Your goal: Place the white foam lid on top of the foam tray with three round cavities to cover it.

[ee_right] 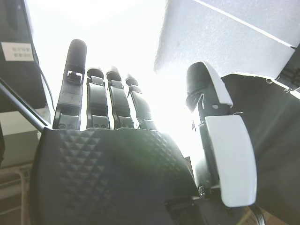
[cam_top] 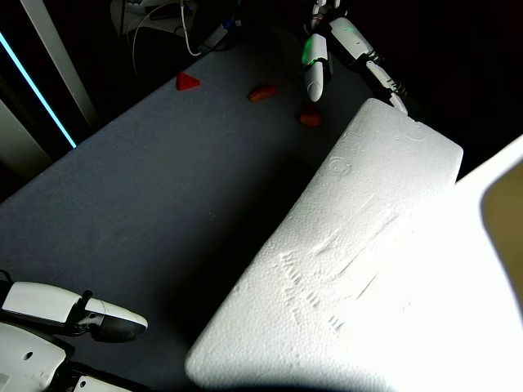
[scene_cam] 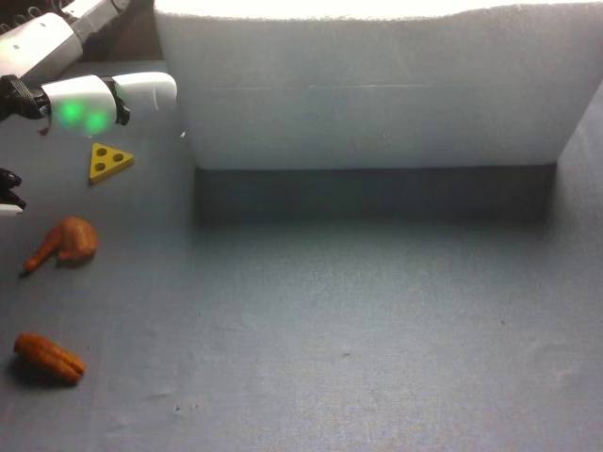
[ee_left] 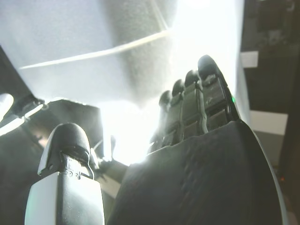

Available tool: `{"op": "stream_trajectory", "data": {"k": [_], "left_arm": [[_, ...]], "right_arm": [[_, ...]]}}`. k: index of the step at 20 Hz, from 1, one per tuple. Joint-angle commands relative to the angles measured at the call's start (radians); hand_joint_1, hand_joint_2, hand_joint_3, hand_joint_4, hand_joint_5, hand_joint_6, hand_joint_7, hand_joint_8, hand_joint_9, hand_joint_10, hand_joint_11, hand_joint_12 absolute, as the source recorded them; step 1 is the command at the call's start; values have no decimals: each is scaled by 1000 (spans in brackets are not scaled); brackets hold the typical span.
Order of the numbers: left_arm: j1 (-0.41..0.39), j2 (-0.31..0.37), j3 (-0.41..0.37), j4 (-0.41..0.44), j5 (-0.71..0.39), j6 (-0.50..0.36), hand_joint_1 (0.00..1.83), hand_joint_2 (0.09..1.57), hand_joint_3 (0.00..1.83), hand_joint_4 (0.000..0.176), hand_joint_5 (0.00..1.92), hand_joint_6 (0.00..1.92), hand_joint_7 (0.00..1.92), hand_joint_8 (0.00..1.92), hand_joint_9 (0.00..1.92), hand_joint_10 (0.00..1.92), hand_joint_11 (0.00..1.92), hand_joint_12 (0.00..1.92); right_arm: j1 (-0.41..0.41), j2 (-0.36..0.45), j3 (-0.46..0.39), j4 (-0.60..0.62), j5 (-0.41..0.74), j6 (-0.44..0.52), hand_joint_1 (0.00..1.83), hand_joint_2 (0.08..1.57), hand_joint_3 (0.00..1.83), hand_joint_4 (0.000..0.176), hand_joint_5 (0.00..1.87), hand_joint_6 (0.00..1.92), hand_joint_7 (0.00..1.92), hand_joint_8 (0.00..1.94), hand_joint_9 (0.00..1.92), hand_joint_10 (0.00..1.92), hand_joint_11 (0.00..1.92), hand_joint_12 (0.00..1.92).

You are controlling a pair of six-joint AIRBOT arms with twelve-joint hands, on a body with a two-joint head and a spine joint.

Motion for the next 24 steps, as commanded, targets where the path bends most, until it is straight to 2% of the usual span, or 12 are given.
{"op": "stream_trajectory", "data": {"k": [1,4,5,6,9,11,15,18,20,22,23,24], "left_arm": [[1,13,1,-14,-127,-1,359,1159,1,0,12,2,0,0,0,0,0,521],[7,9,1,-10,-112,-1,326,1150,0,13,22,1,0,0,0,0,0,530],[9,7,1,-10,-113,-1,334,1147,0,2,33,1,0,0,0,0,0,459],[12,7,1,-12,-117,-2,331,1141,0,4,34,0,0,0,0,0,0,407],[13,17,-14,-10,-152,-5,310,1127,0,16,27,1,0,0,0,0,0,459],[9,20,-19,0,-159,-5,337,1143,6,0,27,1,0,0,0,0,0,456],[9,15,-20,4,-155,-5,343,1137,0,0,31,1,0,0,0,0,0,449],[19,10,-21,7,-149,-11,320,1141,0,8,27,1,0,0,0,0,0,378],[39,11,-25,-3,-155,-13,314,1148,1,16,9,0,0,0,0,0,0,317],[69,25,-35,-29,-183,-13,311,1132,0,20,5,2,0,0,0,0,0,473],[76,33,-41,-36,-191,-9,318,1140,1,5,8,1,0,0,0,0,0,550],[85,46,-53,-41,-202,-2,320,1135,0,4,13,1,0,0,0,0,0,631]], "right_arm": [[-1,15,4,-4,129,3,466,1327,1,0,0,0,0,0,0,0,0,874],[-2,14,4,-4,129,3,435,1330,2,0,0,0,0,0,27,20,0,957],[-4,14,4,-4,129,3,440,1332,1,0,0,0,0,0,41,37,0,1032],[-5,14,4,-4,129,3,434,1328,0,0,0,0,0,0,20,32,0,1048],[-6,14,3,-4,129,3,421,1334,1,0,0,0,0,0,0,23,0,990],[-7,12,3,-4,129,3,423,1331,0,0,0,0,0,0,0,2,0,991],[-12,10,3,-3,129,3,430,1331,0,0,0,0,0,0,0,0,0,886],[-21,9,0,-1,128,3,438,1317,0,0,0,0,0,0,1,8,0,1023],[-29,11,-3,2,131,3,428,1310,0,0,0,0,0,0,0,0,0,915],[-41,26,-18,3,153,3,422,1312,0,0,0,0,0,0,0,0,0,762],[-47,35,-26,3,164,3,426,1310,0,0,0,0,0,0,0,0,0,629],[-58,49,-41,3,183,3,425,1308,0,0,0,0,0,0,0,0,0,604]]}}
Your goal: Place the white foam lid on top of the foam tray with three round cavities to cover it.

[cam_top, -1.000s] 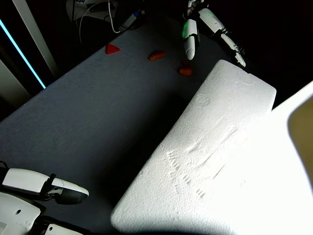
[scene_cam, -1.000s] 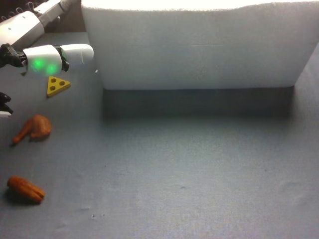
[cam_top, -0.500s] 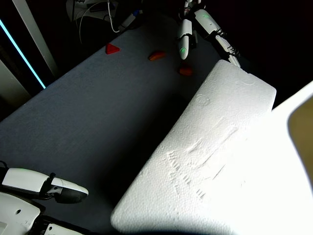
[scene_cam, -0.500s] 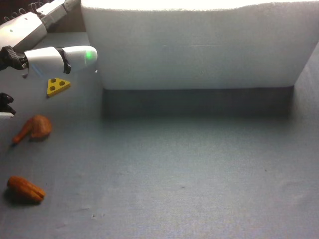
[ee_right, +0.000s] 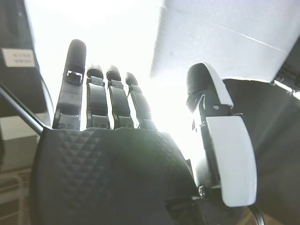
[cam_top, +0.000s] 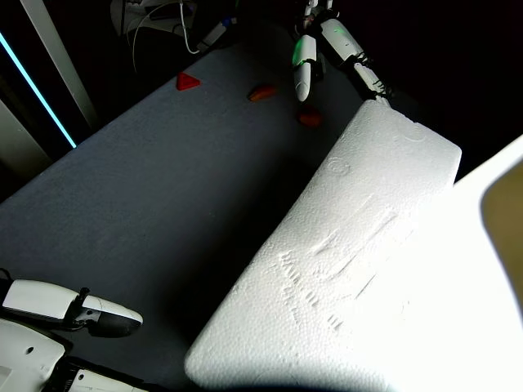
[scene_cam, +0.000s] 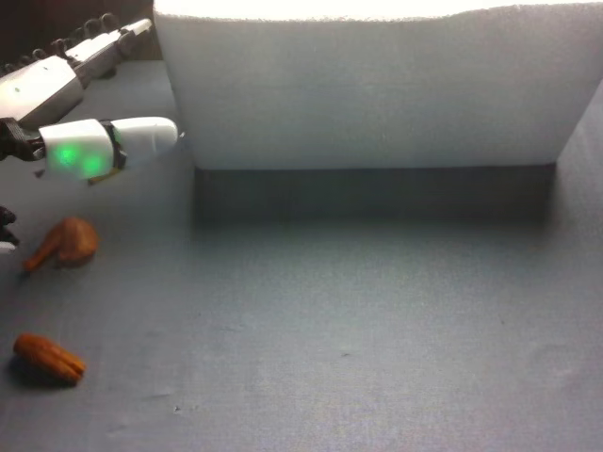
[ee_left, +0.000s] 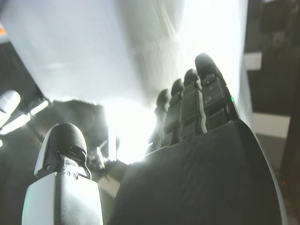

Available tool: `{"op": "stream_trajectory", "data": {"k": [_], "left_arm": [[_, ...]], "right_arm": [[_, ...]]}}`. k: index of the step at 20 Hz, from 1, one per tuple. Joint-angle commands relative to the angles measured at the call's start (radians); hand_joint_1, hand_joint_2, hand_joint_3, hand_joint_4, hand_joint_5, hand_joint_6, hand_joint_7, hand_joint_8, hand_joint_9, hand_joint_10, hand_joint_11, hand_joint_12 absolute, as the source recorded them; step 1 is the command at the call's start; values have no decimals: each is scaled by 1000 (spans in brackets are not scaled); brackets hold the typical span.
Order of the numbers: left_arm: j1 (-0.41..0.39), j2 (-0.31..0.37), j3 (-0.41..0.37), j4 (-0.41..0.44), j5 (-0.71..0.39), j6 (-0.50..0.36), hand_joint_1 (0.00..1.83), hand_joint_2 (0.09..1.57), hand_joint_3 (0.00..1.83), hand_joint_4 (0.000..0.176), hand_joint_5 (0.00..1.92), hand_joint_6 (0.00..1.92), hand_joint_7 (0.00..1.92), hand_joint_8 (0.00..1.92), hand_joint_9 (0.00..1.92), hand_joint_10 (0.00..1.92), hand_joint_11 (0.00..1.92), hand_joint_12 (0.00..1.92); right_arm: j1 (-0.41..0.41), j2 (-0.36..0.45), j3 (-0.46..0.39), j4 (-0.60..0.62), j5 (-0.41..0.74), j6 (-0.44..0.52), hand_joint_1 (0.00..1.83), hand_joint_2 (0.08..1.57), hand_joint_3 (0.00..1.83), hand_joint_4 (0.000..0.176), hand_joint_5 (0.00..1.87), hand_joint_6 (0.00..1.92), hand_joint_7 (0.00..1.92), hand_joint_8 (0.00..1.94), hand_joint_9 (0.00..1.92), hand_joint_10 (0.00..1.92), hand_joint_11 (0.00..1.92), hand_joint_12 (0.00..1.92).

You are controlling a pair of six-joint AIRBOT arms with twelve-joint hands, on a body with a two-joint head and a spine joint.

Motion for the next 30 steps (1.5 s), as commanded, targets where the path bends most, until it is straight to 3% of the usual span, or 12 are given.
{"op": "stream_trajectory", "data": {"k": [1,4,5,7,10,14,18,20,21,24,27,30], "left_arm": [[-6,22,-3,-30,-158,2,318,1138,0,0,12,0,0,0,0,0,0,734],[30,57,-43,-25,-211,2,330,1127,0,0,25,3,0,0,12,3,0,793],[45,72,-63,-15,-237,2,347,1145,6,0,46,10,0,0,19,6,0,799],[69,99,-99,1,-281,0,351,1163,1,0,40,1,0,0,0,0,0,701],[111,142,-167,36,-354,-1,338,1202,7,0,0,1,0,0,0,0,0,537],[146,161,-223,78,-426,-10,317,1220,3,0,0,0,1,0,5,2,0,506],[130,143,-237,141,-421,-26,254,1239,2,0,0,0,0,0,0,0,0,356],[104,125,-231,187,-386,-37,204,1248,2,0,0,0,0,0,0,0,0,13],[92,116,-227,209,-372,-47,180,1243,0,0,0,0,0,0,0,0,0,2],[51,85,-210,283,-322,-79,66,1233,0,0,0,0,0,0,0,0,0,0],[27,63,-205,330,-306,-106,37,1229,0,33,0,0,0,0,0,0,0,0],[13,45,-200,357,-296,-125,83,1229,0,15,0,0,0,0,0,0,0,0]], "right_arm": [[2,25,0,-2,155,2,434,1307,0,0,0,0,0,0,0,0,0,592],[-38,59,-48,-23,210,3,387,1294,0,0,0,0,0,0,0,0,0,242],[-51,73,-71,-42,229,4,408,1285,0,0,0,0,0,0,15,3,0,834],[-66,98,-109,-76,255,9,461,1273,0,0,0,0,0,0,13,30,0,1421],[-107,137,-180,-149,312,31,494,1250,0,6,5,3,75,44,0,541,0,1591],[-159,165,-242,-256,342,74,491,1272,9,0,31,93,86,63,0,553,0,1597],[-178,166,-262,-342,341,120,340,1326,6,0,0,17,12,8,0,187,0,1095],[-180,160,-260,-384,316,136,244,1303,2,0,0,0,0,0,0,7,0,173],[-180,156,-256,-399,302,145,237,1311,7,0,0,0,0,0,0,1,0,34],[-176,135,-244,-444,264,172,135,1364,15,0,0,0,0,0,0,0,0,0],[-172,121,-239,-475,243,196,120,1362,8,0,0,0,0,0,0,0,0,0],[-167,107,-232,-496,227,216,108,1351,1,0,0,0,0,0,0,0,0,0]]}}
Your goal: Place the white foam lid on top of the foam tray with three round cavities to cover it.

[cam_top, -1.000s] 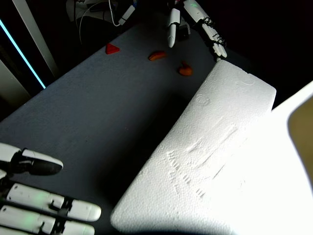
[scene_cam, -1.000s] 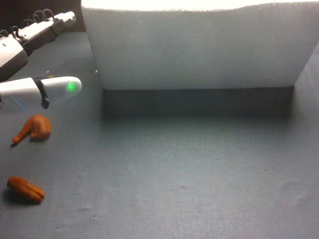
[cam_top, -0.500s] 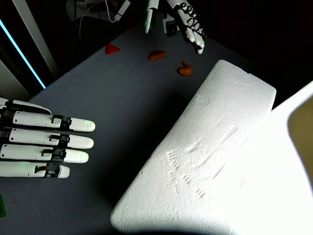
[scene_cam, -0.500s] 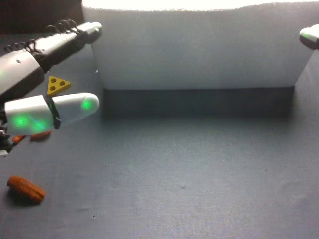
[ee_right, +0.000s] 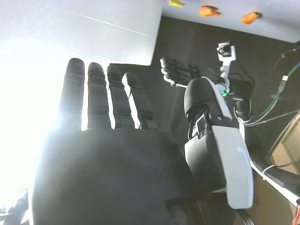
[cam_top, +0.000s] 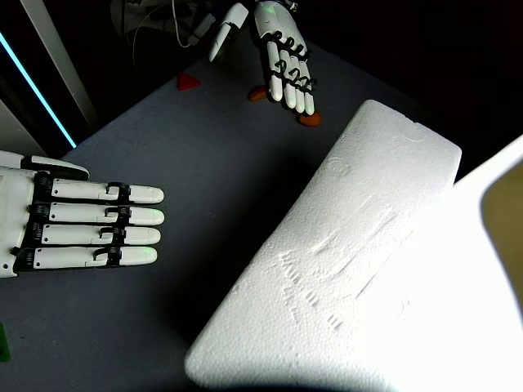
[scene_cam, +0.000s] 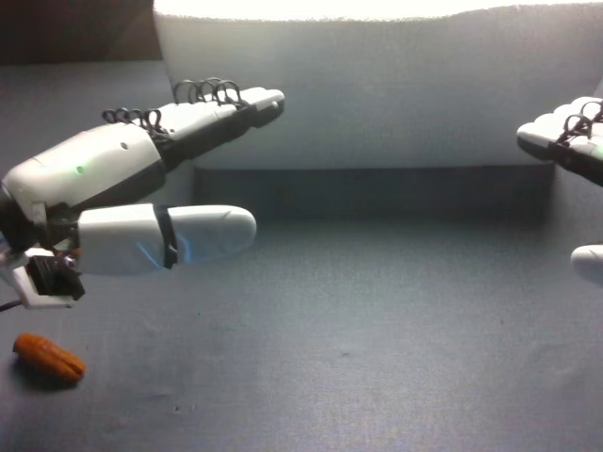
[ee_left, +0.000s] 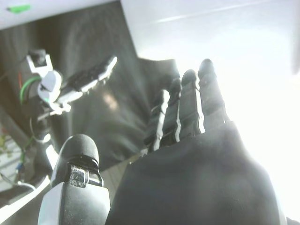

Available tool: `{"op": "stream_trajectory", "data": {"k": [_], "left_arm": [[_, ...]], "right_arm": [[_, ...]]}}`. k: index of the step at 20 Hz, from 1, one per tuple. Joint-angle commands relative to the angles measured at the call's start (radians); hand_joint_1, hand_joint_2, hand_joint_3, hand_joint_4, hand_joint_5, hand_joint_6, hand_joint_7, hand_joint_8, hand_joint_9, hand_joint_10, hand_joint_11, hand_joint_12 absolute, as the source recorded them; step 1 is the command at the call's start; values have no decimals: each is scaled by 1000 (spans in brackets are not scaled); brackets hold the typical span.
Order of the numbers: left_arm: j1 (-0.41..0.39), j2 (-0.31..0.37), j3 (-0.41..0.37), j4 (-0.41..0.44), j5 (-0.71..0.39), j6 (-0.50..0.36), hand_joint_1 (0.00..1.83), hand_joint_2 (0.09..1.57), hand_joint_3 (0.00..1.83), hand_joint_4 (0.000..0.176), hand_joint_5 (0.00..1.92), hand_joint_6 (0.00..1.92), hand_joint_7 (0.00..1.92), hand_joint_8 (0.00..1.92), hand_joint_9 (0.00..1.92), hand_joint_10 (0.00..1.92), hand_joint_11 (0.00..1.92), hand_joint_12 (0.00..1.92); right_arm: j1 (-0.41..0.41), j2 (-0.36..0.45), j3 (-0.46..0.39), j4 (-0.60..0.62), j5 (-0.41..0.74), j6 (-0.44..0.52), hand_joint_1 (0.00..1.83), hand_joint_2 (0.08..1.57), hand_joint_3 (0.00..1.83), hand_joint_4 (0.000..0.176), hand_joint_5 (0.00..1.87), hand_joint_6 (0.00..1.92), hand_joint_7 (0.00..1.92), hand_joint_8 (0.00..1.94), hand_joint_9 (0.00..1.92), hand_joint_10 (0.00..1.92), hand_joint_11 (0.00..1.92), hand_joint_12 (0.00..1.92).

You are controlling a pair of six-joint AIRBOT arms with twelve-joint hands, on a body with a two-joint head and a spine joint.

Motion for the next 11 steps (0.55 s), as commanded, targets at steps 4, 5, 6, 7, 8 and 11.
{"op": "stream_trajectory", "data": {"k": [4,5,6,7,8,11], "left_arm": [[-22,-6,7,-15,-111,-16,57,1245,5,14,0,0,0,0,0,0,0,0],[-22,-6,8,-15,-112,-16,71,1244,4,14,0,0,0,0,0,0,0,0],[-21,-6,16,-15,-106,-22,72,1243,3,25,0,0,0,0,0,0,0,0],[-23,-5,19,-13,-106,-29,116,1247,4,43,0,0,0,0,0,0,0,0],[-25,0,13,-11,-110,-28,106,1258,8,51,0,0,0,0,0,0,0,0],[-28,11,5,-16,-131,-28,100,1270,12,59,0,0,0,0,0,0,0,0]], "right_arm": [[15,-4,7,5,110,17,96,1334,0,0,0,0,0,0,0,0,0,0],[16,-6,7,1,110,20,109,1322,0,0,0,0,0,0,0,0,0,0],[18,-9,9,-4,110,23,117,1325,0,0,0,0,0,0,0,0,0,0],[18,-10,10,-8,110,28,118,1324,0,0,0,0,0,0,0,0,0,0],[18,-12,10,-10,110,30,114,1318,0,0,0,0,0,0,0,0,0,0],[21,-15,4,-6,134,31,153,1325,0,0,0,0,0,0,0,0,0,0]]}}
